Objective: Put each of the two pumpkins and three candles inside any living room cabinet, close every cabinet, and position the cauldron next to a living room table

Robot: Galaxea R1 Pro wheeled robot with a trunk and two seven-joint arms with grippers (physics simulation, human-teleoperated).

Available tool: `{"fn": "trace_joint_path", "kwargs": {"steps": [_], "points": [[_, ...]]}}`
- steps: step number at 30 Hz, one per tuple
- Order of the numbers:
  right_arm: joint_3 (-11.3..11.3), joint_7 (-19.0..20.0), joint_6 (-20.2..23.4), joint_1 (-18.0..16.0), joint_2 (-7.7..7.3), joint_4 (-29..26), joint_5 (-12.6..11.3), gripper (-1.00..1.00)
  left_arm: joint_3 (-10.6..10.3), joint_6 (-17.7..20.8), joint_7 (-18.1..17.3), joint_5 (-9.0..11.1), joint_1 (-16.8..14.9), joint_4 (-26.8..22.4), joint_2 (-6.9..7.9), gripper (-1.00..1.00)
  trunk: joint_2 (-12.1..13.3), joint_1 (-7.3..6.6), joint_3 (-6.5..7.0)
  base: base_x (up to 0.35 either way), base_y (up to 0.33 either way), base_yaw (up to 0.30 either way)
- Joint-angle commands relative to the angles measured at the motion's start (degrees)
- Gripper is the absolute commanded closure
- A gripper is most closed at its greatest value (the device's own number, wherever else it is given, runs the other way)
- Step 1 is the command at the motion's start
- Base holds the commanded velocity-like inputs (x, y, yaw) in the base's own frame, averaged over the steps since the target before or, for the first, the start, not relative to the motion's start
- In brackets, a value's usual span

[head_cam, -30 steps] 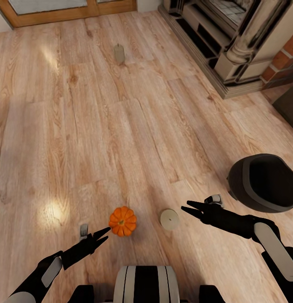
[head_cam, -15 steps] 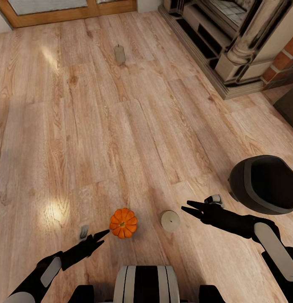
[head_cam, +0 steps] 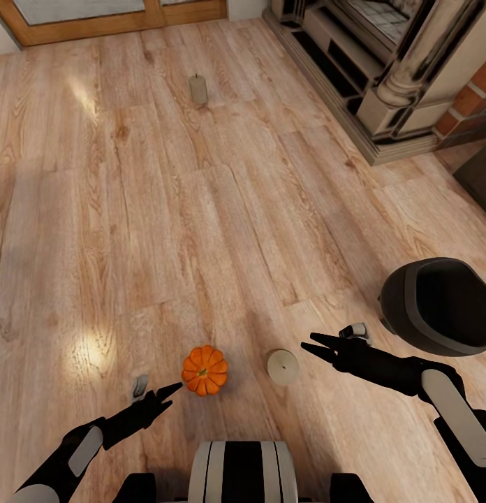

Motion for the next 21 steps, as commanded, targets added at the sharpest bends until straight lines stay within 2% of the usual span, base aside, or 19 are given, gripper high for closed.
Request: {"fn": "trace_joint_path", "kwargs": {"steps": [1,4,9,16,21], "points": [[0.0,0.3,0.1,0.0,-0.03,0.0,0.2,-1.0,0.1,0.4,-0.1,0.3,0.0,0.0,0.0,-1.0,0.0,-0.01,-0.03,0.0,0.0,0.0],[0.0,0.3,0.1,0.0,-0.03,0.0,0.2,-1.0,0.1,0.4,-0.1,0.3,0.0,0.0,-0.02,-1.0,0.0,-0.01,-0.03,0.0,0.0,0.0],[0.0,0.3,0.1,0.0,-0.03,0.0,0.2,-1.0,0.1,0.4,-0.1,0.3,0.0,0.0,-0.08,-1.0,-0.1,0.12,-1.13,0.0,0.0,0.0],[0.0,0.3,0.1,0.0,-0.03,0.0,0.2,-1.0,0.1,0.4,-0.1,0.3,0.0,0.0,-0.09,-1.0,-0.1,0.12,-1.13,0.0,0.0,0.0],[0.0,0.3,0.1,0.0,-0.03,0.0,0.2,-1.0,0.1,0.3,-0.1,0.3,0.0,0.0,-0.09,-1.0,-0.1,0.22,-2.02,0.0,0.0,0.0]]}}
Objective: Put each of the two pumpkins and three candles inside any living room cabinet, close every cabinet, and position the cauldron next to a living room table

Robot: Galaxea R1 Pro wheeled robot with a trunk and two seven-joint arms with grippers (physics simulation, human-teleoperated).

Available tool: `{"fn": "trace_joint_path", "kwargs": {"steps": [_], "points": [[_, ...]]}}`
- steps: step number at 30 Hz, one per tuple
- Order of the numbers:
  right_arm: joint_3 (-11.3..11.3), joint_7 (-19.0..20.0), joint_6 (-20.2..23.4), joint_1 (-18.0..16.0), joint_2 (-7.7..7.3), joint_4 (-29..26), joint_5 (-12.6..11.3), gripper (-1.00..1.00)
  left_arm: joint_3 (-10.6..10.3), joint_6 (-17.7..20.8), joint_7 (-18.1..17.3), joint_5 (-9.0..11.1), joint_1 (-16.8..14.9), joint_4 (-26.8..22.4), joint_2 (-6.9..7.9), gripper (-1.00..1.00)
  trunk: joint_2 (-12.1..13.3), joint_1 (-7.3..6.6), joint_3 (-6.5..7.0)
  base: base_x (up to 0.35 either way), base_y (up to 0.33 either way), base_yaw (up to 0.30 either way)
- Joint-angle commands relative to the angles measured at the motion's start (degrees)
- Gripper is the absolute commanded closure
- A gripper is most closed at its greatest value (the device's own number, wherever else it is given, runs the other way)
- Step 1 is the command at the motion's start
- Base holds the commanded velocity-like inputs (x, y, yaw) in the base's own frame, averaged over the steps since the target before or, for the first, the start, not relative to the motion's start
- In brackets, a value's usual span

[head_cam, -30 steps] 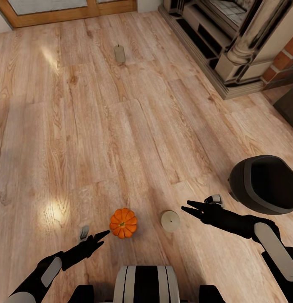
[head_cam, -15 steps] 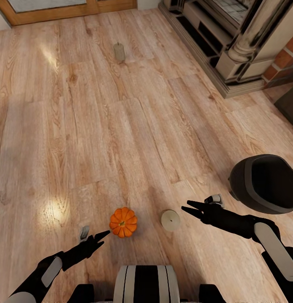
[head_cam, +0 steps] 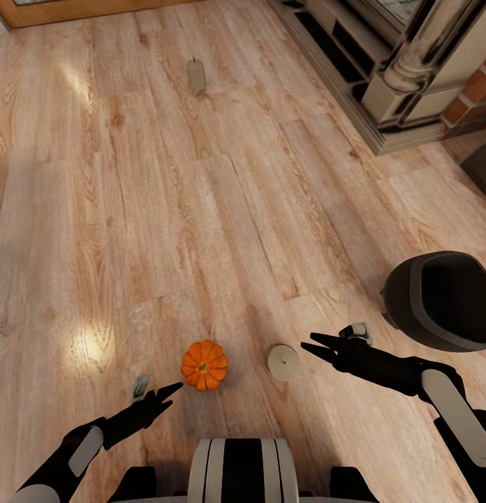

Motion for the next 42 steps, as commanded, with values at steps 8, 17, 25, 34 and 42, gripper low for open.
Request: {"fn": "trace_joint_path", "kwargs": {"steps": [8,17,25,34,42], "points": [[0.0,0.4,0.1,0.0,-0.03,0.0,0.2,-1.0,0.0,0.4,-0.1,0.3,0.0,0.0,0.0,-1.0,0.0,-0.01,-0.03,0.0,0.0,0.0],[0.0,0.4,0.1,0.0,-0.03,0.0,0.2,-1.0,0.0,0.4,-0.1,0.2,0.0,-0.1,0.0,-1.0,0.0,-0.01,-0.03,0.0,-0.04,0.0],[0.0,0.5,0.1,0.0,-0.03,0.0,0.2,-1.0,-0.1,0.4,0.0,0.1,0.0,-0.1,0.0,-1.0,0.0,-0.01,-0.03,0.089,-0.008,0.0],[0.0,0.6,0.1,0.0,-0.03,0.0,0.2,-1.0,-0.1,0.4,0.0,0.0,0.0,-0.1,-0.01,-1.0,0.0,-0.01,-0.03,0.065,-0.002,0.0],[0.0,0.6,0.1,0.0,-0.03,0.0,0.2,-1.0,-0.1,0.4,0.0,-0.2,0.0,-0.1,-0.09,-1.0,0.0,-0.01,-0.03,0.162,0.0,0.0]]}}
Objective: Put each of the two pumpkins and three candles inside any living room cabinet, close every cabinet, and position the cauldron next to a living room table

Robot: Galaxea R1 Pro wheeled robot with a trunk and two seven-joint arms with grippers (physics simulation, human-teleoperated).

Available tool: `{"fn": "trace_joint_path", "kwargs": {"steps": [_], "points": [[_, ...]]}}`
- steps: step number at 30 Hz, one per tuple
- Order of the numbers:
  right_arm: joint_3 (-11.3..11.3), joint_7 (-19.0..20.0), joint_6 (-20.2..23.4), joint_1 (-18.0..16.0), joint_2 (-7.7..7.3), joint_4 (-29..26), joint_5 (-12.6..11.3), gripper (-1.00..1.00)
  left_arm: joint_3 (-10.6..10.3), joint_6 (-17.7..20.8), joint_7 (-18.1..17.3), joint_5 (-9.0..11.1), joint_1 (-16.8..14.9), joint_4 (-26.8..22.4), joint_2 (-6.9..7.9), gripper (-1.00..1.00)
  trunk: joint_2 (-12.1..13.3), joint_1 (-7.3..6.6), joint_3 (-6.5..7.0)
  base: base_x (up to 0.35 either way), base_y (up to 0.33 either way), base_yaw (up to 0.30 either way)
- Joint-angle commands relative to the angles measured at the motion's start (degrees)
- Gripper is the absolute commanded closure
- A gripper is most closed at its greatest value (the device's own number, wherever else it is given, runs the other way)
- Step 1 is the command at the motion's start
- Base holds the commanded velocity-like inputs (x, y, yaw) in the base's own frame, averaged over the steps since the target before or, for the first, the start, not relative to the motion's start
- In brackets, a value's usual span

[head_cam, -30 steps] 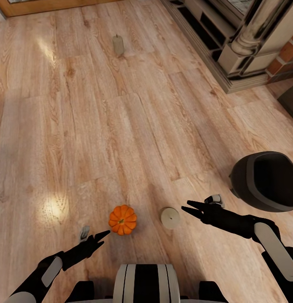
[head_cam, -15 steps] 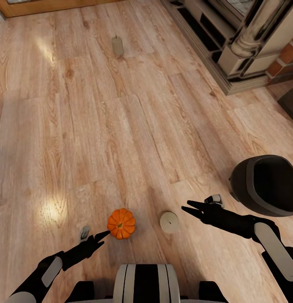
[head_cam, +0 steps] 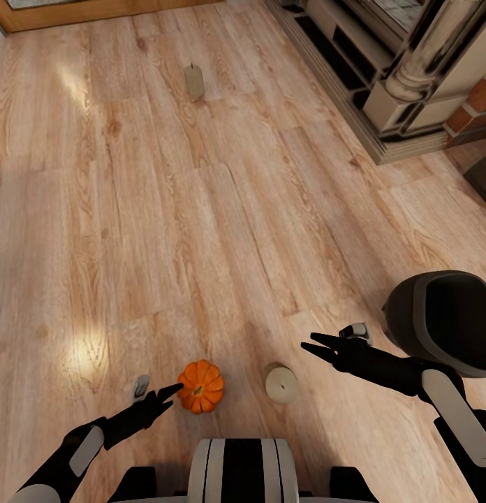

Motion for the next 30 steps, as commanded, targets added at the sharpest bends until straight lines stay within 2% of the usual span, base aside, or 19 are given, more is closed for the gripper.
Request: {"fn": "trace_joint_path", "kwargs": {"steps": [1,13,30], "points": [[0.0,0.3,0.1,0.0,-0.03,0.0,0.2,-1.0,0.1,0.4,-0.1,0.3,0.0,0.0,0.0,-1.0,0.0,0.0,-0.03,0.033,0.0,0.0],[0.0,0.3,0.1,0.0,-0.04,0.0,0.2,-1.0,0.1,0.4,-0.1,0.3,0.0,0.0,-0.01,-1.0,0.0,0.0,-0.03,0.049,-0.097,0.0],[0.0,0.3,0.1,0.0,-0.03,0.0,0.2,-1.0,0.1,0.4,-0.1,0.4,0.0,0.0,0.08,-1.0,0.0,0.0,-0.03,0.001,-0.005,0.0]]}}
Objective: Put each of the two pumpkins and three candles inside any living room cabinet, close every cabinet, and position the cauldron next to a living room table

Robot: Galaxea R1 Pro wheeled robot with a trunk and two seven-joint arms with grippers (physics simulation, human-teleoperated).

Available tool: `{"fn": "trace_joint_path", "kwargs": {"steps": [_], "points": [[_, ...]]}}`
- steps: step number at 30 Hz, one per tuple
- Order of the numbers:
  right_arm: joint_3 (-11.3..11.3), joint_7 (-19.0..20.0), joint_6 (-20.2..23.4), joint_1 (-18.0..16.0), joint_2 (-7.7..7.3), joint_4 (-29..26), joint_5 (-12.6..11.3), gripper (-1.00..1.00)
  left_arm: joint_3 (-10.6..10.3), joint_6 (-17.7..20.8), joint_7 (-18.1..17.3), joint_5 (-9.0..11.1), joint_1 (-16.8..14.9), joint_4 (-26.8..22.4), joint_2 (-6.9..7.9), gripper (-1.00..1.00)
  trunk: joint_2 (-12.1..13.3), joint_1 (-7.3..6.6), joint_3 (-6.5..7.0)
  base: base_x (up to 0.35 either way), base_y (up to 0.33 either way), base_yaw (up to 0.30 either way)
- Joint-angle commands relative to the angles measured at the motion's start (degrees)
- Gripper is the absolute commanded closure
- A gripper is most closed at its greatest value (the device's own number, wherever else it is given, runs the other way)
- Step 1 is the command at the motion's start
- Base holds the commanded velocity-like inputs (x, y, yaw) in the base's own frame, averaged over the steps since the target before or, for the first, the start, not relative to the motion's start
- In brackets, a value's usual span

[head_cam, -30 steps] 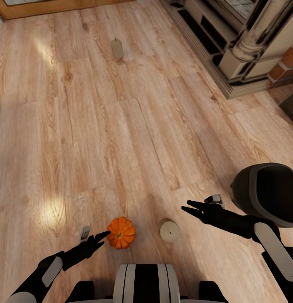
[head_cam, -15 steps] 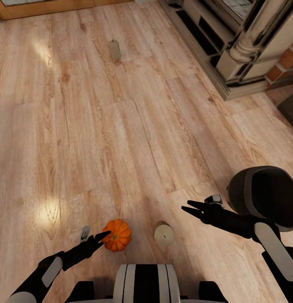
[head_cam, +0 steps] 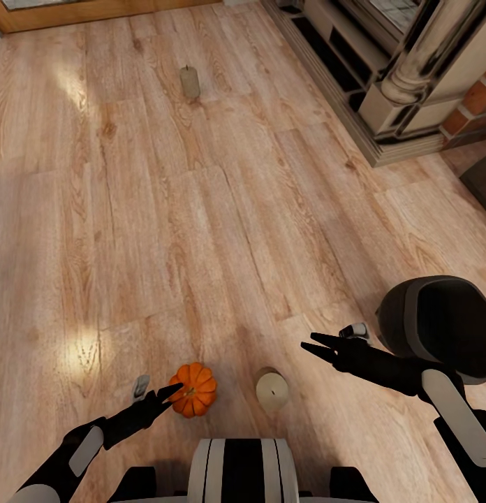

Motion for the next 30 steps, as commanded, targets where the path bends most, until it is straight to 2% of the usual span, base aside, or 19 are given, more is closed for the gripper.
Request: {"fn": "trace_joint_path", "kwargs": {"steps": [1,18,19,20,23,30], "points": [[0.0,0.3,0.1,0.0,-0.03,0.0,0.2,-1.0,0.1,0.4,-0.1,0.3,0.0,0.0,0.0,-1.0,0.0,-0.01,-0.03,0.0,0.0,0.0],[0.0,0.3,0.1,0.0,-0.04,0.0,0.2,-1.0,0.1,0.5,0.1,0.1,0.0,0.1,0.0,-1.0,0.0,-0.01,-0.03,0.0,0.0,0.0],[0.0,0.3,0.1,0.0,-0.04,0.0,0.2,-1.0,0.1,0.5,0.4,0.1,0.0,0.1,0.0,-1.0,0.0,-0.01,-0.03,0.0,0.0,0.0],[0.0,0.3,0.1,0.0,-0.04,0.0,0.2,-1.0,0.1,0.5,2.5,0.3,0.0,0.1,0.0,-1.0,0.0,-0.01,-0.03,0.0,0.0,0.0],[0.0,0.3,0.1,0.0,-0.03,0.0,0.2,-1.0,0.1,0.5,5.8,0.6,0.0,0.1,-0.07,-1.0,0.0,-0.01,-0.03,0.0,0.0,0.0],[0.0,0.3,0.1,0.0,-0.02,0.0,0.2,-1.0,0.1,0.4,7.5,0.6,0.0,0.0,-0.09,-1.0,0.0,-0.01,-0.03,0.0,0.0,0.0]]}}
